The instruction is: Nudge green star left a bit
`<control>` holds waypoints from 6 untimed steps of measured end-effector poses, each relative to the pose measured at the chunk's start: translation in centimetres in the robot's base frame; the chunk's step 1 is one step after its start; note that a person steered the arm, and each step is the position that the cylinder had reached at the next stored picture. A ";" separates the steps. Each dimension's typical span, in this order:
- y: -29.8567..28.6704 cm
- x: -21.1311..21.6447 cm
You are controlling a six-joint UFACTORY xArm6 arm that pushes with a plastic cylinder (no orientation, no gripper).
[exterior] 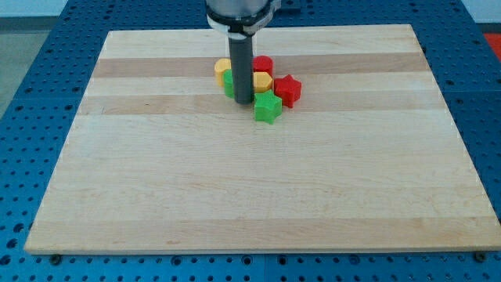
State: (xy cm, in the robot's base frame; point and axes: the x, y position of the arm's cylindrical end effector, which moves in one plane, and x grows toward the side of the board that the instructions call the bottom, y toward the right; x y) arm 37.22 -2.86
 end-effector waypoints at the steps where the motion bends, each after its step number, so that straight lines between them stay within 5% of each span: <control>1: 0.0 0.0; 2: 0.0 0.6; 3: -0.3 7.0; 6: 7.8 8.7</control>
